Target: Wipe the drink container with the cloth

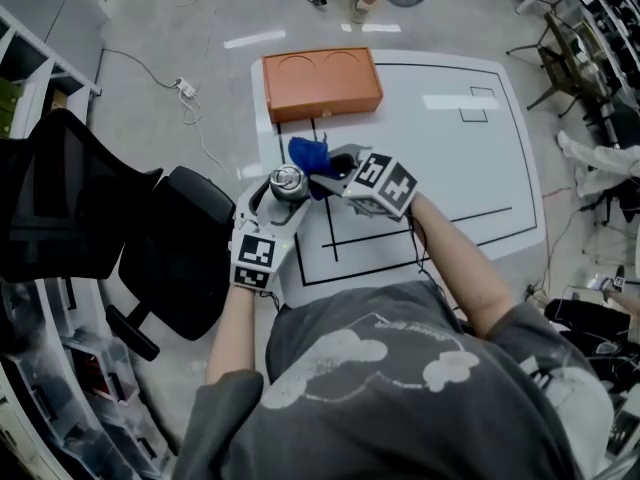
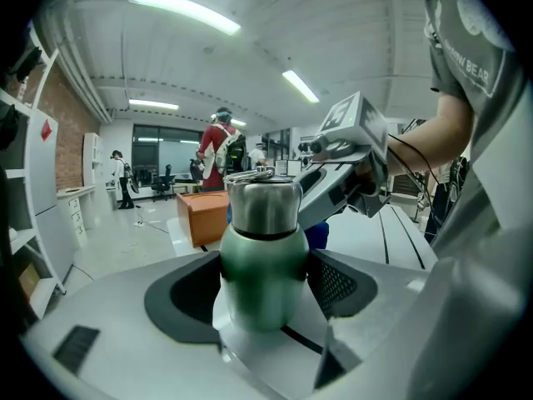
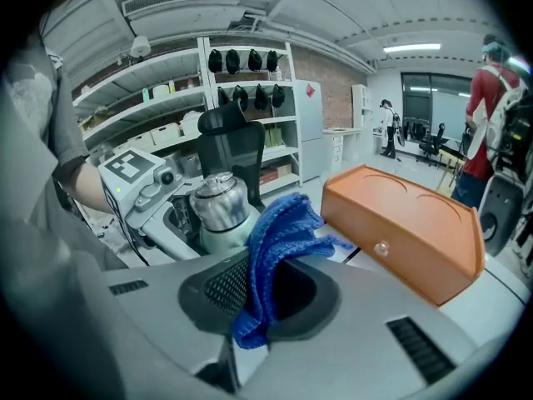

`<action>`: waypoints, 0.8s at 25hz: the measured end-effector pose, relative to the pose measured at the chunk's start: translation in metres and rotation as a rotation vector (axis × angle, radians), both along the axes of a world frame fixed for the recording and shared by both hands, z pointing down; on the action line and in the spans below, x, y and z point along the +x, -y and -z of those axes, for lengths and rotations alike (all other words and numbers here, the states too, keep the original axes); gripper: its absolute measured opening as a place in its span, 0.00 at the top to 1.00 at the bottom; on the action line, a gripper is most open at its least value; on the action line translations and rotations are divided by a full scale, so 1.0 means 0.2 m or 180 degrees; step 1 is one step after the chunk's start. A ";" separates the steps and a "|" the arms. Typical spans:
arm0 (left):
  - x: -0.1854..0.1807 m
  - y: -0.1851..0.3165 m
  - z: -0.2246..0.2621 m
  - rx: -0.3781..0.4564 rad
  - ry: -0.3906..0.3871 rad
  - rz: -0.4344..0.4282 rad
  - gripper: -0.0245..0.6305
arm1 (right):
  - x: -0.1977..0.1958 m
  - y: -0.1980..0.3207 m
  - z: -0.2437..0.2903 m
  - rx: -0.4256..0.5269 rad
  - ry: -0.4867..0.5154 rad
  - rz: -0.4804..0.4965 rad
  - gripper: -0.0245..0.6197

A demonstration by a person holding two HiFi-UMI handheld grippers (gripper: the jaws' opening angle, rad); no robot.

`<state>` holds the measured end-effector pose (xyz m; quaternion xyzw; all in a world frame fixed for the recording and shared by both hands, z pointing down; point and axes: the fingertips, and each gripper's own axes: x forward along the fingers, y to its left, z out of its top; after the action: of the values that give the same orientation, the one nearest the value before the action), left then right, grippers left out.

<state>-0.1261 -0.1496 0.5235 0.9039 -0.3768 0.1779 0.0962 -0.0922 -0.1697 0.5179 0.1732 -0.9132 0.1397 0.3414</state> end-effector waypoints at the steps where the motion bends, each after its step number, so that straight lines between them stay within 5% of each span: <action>1: 0.00 0.00 0.00 0.0015 -0.0019 -0.0070 0.47 | 0.00 0.00 -0.02 -0.0023 -0.0017 -0.0006 0.90; 14: -0.02 0.00 0.02 0.0148 -0.0175 -0.1002 0.47 | -0.01 -0.03 -0.26 -0.0109 -0.0542 0.0017 0.90; 20: -0.02 -0.01 0.02 0.0115 -0.0153 -0.0830 0.46 | 0.01 -0.03 -0.22 -0.0028 -0.0416 -0.0130 0.90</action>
<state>-0.1308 -0.1481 0.5203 0.9508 -0.2569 0.1603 0.0650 -0.0899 -0.1632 0.5619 0.1991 -0.8846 0.1390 0.3982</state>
